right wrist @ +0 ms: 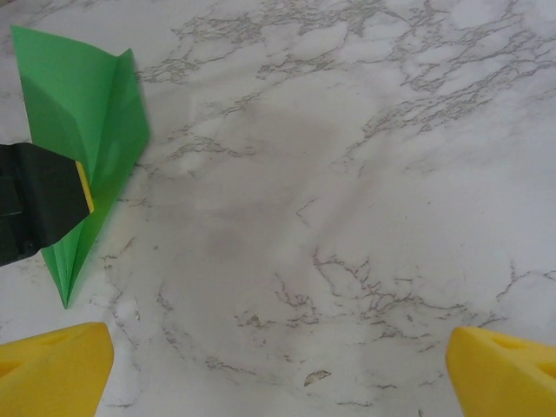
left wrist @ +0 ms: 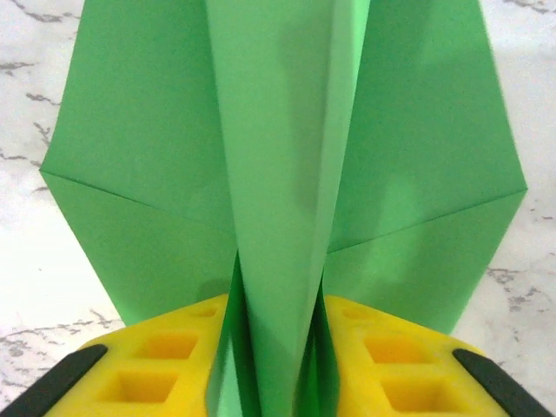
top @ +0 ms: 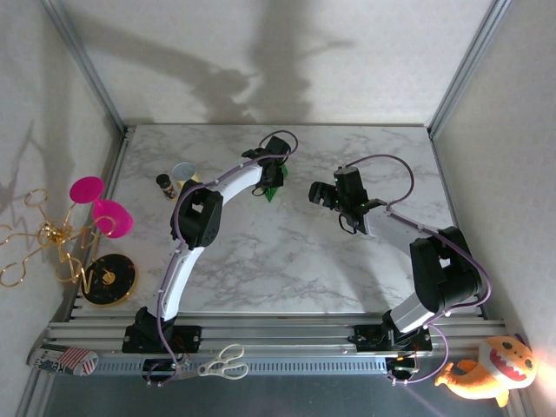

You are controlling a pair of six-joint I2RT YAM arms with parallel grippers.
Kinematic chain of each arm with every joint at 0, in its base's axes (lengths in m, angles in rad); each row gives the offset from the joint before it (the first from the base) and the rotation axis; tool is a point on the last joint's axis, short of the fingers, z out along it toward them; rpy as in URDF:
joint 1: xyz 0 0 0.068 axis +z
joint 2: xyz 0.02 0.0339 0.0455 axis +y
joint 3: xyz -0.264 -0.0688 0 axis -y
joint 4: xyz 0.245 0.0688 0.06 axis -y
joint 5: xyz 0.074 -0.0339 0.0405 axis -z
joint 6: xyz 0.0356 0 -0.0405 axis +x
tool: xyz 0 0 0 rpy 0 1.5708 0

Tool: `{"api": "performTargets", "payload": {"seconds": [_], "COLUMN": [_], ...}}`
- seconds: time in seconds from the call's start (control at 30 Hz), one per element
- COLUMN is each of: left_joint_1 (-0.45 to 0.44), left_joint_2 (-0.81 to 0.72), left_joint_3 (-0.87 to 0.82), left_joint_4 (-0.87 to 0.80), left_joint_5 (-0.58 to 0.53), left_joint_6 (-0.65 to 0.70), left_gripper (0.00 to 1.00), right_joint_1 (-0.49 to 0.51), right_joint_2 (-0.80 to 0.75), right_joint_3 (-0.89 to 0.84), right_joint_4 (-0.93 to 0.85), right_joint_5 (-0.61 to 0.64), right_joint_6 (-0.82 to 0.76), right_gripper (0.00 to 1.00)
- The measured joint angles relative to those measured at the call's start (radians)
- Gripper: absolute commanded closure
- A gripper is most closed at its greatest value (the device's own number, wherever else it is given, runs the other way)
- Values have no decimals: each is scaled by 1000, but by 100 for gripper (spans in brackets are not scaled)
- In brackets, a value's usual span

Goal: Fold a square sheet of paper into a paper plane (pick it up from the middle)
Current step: Move the paper plane to the top-center of the table.

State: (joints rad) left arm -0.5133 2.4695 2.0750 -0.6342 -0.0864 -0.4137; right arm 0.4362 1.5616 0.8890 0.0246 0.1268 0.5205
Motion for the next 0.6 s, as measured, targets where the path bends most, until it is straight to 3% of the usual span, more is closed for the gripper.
{"api": "performTargets", "payload": {"seconds": [0.37, 0.6], "left_joint_1": [0, 0], "left_joint_2": [8, 8], "left_joint_3": [5, 8], "left_joint_4": [11, 11], "left_joint_5": [0, 0], "left_joint_6": [-1, -1], "left_gripper": [62, 62], "right_joint_1": [0, 0], "right_joint_2": [11, 21], "right_joint_3": [0, 0], "right_joint_4": [-1, -3], "right_joint_5": [-16, -22], "right_joint_6": [14, 15], "right_gripper": [1, 1]}}
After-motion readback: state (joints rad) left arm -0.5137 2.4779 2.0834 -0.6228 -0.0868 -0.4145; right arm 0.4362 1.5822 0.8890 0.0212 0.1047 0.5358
